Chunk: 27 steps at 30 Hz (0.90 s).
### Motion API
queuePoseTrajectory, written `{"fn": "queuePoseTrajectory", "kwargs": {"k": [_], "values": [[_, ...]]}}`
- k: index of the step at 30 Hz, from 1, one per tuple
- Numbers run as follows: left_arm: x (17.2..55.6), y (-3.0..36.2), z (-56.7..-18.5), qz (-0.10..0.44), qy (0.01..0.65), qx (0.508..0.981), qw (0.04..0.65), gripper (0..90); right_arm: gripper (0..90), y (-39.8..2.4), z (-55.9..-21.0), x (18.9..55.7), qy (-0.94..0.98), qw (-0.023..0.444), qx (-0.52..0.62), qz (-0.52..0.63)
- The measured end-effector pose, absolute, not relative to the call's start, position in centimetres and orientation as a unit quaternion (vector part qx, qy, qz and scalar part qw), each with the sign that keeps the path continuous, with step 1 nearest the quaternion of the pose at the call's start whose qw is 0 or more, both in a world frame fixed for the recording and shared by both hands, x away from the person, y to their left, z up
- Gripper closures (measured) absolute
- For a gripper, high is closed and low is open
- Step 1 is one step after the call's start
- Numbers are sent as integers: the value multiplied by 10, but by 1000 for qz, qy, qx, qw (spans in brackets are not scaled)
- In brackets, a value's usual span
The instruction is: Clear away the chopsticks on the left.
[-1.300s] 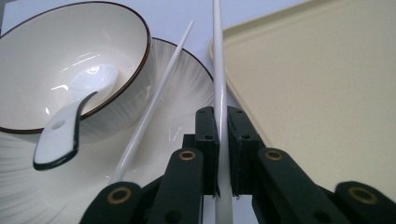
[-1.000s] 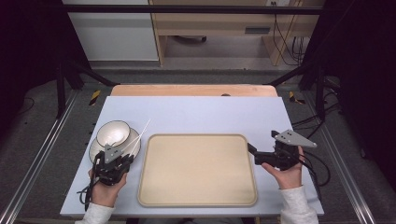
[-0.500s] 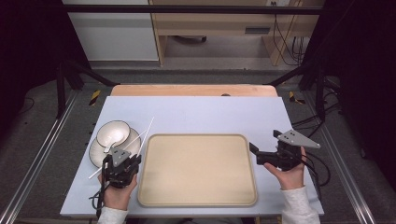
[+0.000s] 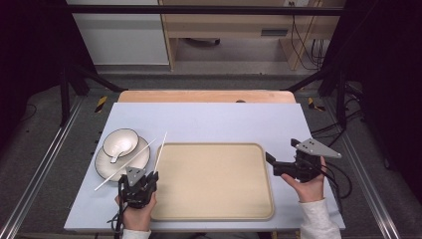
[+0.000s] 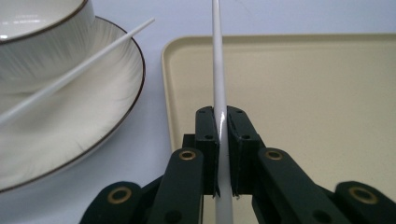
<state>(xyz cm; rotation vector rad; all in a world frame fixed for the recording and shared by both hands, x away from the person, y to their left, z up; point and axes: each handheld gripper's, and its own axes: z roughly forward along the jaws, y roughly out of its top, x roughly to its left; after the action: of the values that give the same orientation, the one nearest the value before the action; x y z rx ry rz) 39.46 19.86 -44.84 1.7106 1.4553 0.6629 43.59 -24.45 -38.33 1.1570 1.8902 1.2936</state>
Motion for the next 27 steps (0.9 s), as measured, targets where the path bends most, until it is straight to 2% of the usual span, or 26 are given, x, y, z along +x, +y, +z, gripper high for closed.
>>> {"fn": "queuePoseTrajectory", "kwargs": {"k": [6, 27], "values": [[390, 194, -459, 259, 584, 663, 390, 841, 22, -243, -384, 436, 706, 283, 433, 483], [399, 181, -481, 249, 604, 676, 343, 840, 24, -239, -388, 439, 713, 279, 433, 476]]}}
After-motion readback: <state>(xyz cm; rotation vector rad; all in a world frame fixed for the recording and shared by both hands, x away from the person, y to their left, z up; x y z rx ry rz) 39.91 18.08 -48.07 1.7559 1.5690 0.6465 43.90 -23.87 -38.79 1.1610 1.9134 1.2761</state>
